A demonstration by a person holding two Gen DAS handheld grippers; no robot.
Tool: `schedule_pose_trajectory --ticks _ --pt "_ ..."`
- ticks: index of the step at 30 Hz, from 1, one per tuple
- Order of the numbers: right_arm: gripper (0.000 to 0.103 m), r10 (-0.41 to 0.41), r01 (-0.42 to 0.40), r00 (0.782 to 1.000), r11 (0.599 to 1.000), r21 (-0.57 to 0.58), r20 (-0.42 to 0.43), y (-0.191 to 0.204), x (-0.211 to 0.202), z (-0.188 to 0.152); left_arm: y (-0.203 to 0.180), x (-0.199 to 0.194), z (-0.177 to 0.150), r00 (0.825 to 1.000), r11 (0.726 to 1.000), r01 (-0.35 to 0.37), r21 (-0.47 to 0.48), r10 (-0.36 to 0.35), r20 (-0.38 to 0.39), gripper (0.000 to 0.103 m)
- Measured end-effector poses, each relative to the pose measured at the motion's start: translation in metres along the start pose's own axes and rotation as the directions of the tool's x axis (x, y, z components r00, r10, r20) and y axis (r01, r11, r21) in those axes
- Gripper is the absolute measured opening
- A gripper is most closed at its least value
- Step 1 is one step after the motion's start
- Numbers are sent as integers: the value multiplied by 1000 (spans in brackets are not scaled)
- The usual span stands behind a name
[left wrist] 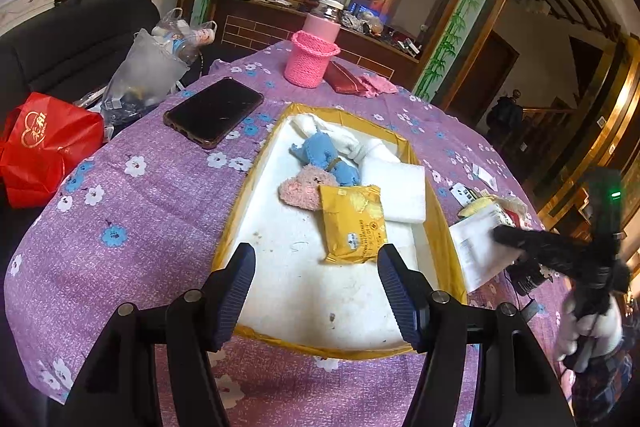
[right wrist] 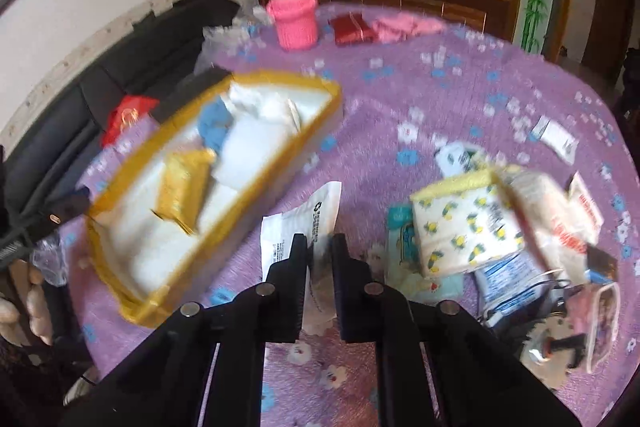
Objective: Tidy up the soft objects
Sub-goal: 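Carry the white paper sachet with the right gripper and release it in the tray, then grasp the white tissue pack with lemon print using the left gripper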
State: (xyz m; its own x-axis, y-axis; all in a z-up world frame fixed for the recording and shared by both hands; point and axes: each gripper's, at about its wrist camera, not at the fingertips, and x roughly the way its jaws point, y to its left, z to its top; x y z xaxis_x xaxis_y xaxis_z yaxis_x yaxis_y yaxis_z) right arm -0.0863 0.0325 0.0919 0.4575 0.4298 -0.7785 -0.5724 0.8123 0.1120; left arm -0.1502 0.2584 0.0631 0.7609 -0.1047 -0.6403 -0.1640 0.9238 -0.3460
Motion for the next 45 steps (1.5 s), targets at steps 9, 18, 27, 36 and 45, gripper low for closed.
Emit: schedule_pose_trajectory --ticks 9,18,27,36,45 --pt "12 131 -129 991 991 -35 36 49 -13 36 15 4 -2 1000 999 -30 -29 30 -6 67" --pt "12 380 -372 918 925 80 -116 93 70 45 38 -13 2 997 997 -63 -46 64 30 67" --pt "16 277 -277 938 960 32 -206 128 125 45 49 -13 3 996 995 -84 -56 86 33 67" --pt "37 214 -214 976 977 -1 -43 106 69 48 21 -22 6 975 977 -207 44 203 86 74" --pt "63 52 -38 985 996 -85 166 64 -21 13 -32 -22 3 955 940 -289 183 271 118 76"
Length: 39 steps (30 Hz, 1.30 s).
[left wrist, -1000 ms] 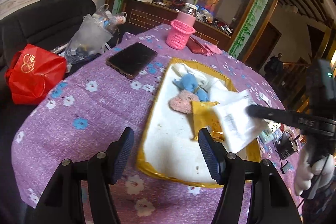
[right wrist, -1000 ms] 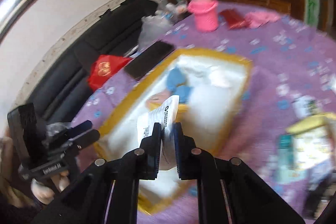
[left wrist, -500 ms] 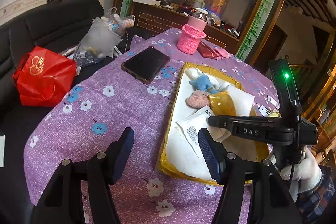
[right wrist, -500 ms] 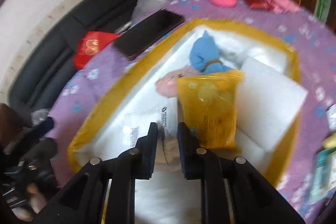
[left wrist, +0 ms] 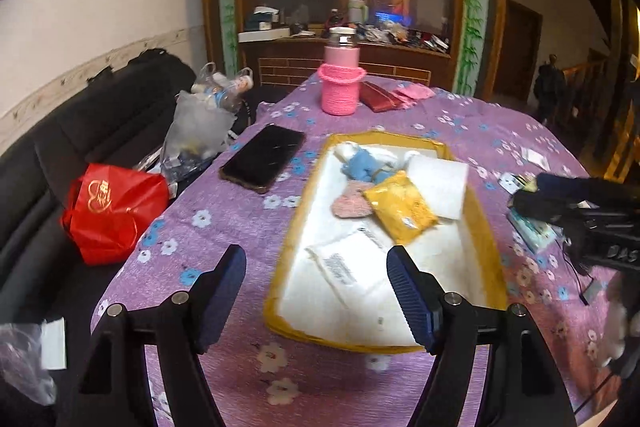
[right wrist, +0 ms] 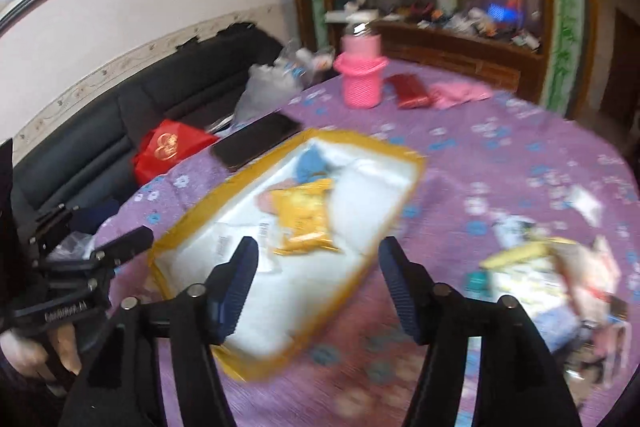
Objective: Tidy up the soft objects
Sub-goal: 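Grasp the white tissue pack with lemon print using the left gripper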
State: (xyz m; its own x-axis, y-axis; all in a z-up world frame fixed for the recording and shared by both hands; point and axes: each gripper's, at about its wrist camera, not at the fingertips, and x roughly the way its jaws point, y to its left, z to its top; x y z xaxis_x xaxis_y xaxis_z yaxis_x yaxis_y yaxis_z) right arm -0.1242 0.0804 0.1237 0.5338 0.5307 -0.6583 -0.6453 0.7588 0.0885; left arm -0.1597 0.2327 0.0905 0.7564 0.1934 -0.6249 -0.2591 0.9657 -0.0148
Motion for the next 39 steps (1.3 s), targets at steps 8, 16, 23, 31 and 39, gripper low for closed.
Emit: schedule_pose_trajectory --ticks 8,16,23,31,39 --pt "63 -164 149 984 969 196 66 -116 -70 -28 -51 -7 8 991 990 128 59 -126 -42 76" --pt "64 -278 220 957 880 421 81 -233 -98 -59 -137 11 13 936 936 333 115 -313 -160 76" --pt "64 -274 188 956 848 496 106 -278 -82 -79 -212 38 28 928 894 362 262 -322 -186 76" --pt "64 -243 122 960 809 576 139 -300 -94 -100 -286 94 35 914 760 404 509 -308 -265 76" --pt "65 -273 122 952 754 646 138 -317 -101 -108 -312 137 41 900 758 424 496 -290 -325 64"
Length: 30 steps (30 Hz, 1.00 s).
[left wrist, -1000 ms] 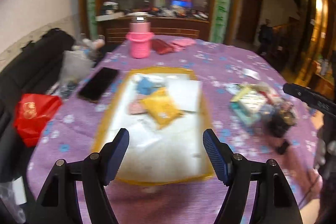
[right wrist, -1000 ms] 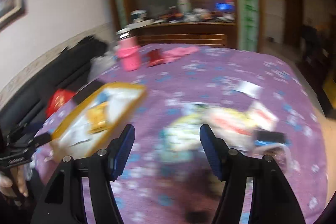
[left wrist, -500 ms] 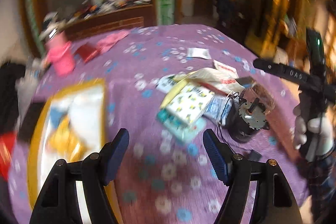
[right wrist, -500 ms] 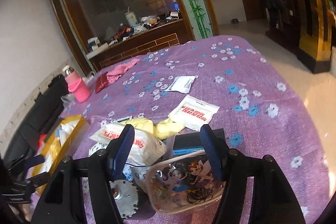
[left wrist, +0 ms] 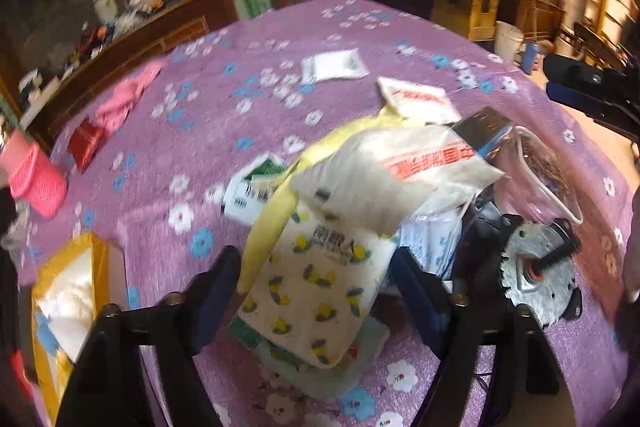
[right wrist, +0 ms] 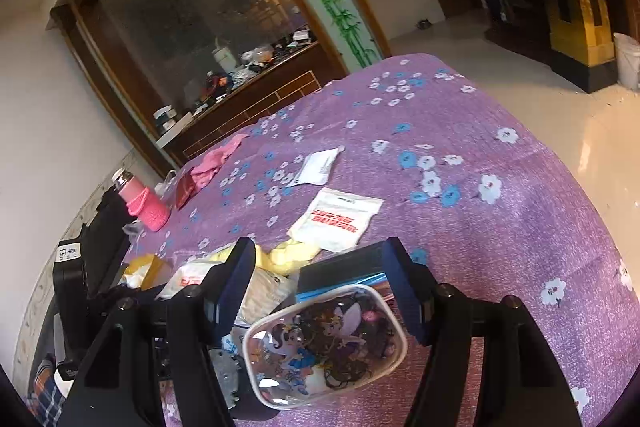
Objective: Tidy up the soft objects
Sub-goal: 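Grasp the white tissue pack with lemon print using the left gripper, then place the tissue pack in the tray while the right gripper grasps a clear plastic bag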
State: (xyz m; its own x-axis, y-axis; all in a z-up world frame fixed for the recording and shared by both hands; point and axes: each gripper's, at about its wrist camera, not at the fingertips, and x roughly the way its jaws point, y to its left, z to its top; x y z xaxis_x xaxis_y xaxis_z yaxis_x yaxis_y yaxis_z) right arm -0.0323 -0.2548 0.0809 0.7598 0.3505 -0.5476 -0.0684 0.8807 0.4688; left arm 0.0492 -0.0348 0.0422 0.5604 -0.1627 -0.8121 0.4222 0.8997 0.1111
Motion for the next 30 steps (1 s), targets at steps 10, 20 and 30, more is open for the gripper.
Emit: schedule_pose_trajectory --ticks 10,20,30 --pt "65 -36 36 999 999 -2 9 -3 1 0 9 -59 -33 991 989 109 -100 -100 91 62" --pt "65 -32 32 999 999 11 -37 -9 14 -4 29 -146 -86 965 976 90 -197 -37 258 62" --pt "65 61 -66 989 997 -34 -135 27 20 0 115 -162 -153 977 907 -43 -419 126 171 62"
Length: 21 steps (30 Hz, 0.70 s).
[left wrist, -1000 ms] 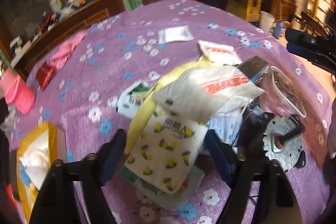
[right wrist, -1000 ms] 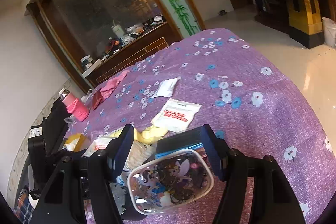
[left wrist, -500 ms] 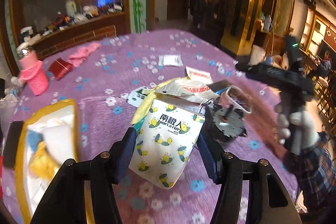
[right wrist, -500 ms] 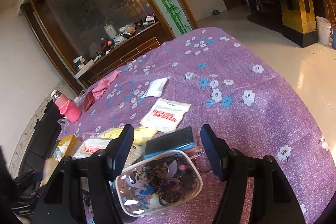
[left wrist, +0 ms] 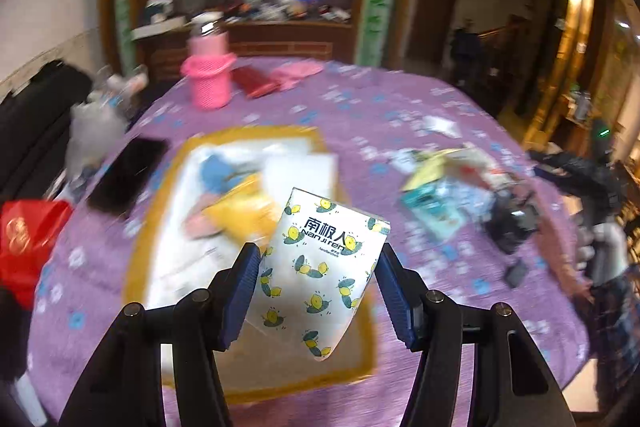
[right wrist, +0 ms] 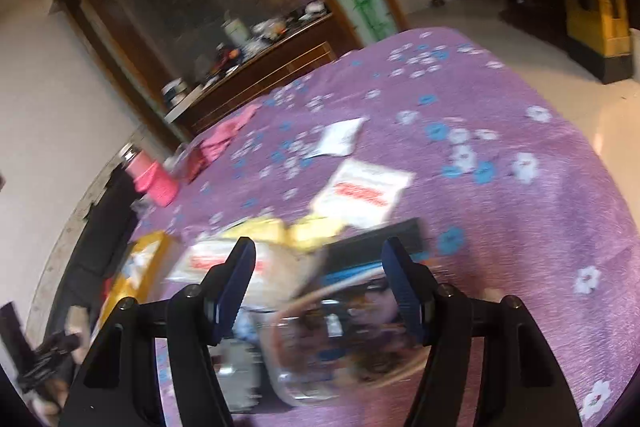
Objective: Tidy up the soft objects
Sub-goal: 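Place the tissue pack in the tray while the right gripper grasps a clear plastic bag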
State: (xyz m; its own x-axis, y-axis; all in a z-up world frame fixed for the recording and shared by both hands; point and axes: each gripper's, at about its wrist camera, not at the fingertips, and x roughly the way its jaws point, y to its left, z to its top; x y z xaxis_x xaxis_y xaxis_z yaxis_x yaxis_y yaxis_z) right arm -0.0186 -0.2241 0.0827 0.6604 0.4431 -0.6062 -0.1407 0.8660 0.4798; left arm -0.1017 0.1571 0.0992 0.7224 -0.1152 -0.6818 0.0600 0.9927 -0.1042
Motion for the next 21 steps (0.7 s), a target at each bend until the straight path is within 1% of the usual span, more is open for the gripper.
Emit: schedule_pose_trajectory --ticks 1,2,3,5,6,8,9,10,13,16,17,18,20,21 --pt "65 11 -12 1000 1000 -15 -22 7 1 2 4 2 -3 1000 1000 -16 -8 16 -7 62" --pt "65 31 -34 997 999 -42 -66 20 6 7 11 6 -4 999 999 -32 -20 31 -17 62" --pt "65 41 -46 995 997 -57 -93 28 10 10 16 11 -5 999 999 -38 -33 37 -32 63" --pt "65 41 -58 984 994 -96 -172 50 24 17 22 22 -6 997 997 -57 -53 54 -62 64" --pt "65 29 -51 981 992 -113 -193 58 30 18 24 29 -6 994 995 -77 -60 72 -80 64" --pt "65 -26 -16 972 985 -173 -234 74 45 20 25 40 -6 988 991 -121 -61 114 -107 65" --pt "65 -50 -1 968 979 -205 -245 82 51 20 29 40 -7 986 989 -130 -65 122 -109 67" --pt "65 -61 1 965 974 -228 -254 87 55 18 31 39 -8 987 989 -128 -75 119 -107 67" --pt "65 -87 -7 959 945 -326 -271 106 57 9 37 28 -11 995 992 -68 -103 60 -78 68" --pt "66 -117 -21 954 893 -450 -277 124 55 -2 39 11 -12 998 994 -55 -93 52 -33 69" --pt "68 -134 -17 953 871 -491 -270 129 55 -7 40 5 -13 999 995 -48 -92 47 -14 70" --pt "71 -164 -6 951 837 -547 -262 136 57 -13 40 1 -13 999 995 -41 -92 41 -2 70" --pt "72 -215 16 943 791 -612 -253 142 66 -20 40 -5 -13 1000 996 -22 -92 24 20 70" --pt "71 -261 51 937 763 -645 -234 144 74 -23 39 -7 -13 999 996 -14 -90 16 28 70"
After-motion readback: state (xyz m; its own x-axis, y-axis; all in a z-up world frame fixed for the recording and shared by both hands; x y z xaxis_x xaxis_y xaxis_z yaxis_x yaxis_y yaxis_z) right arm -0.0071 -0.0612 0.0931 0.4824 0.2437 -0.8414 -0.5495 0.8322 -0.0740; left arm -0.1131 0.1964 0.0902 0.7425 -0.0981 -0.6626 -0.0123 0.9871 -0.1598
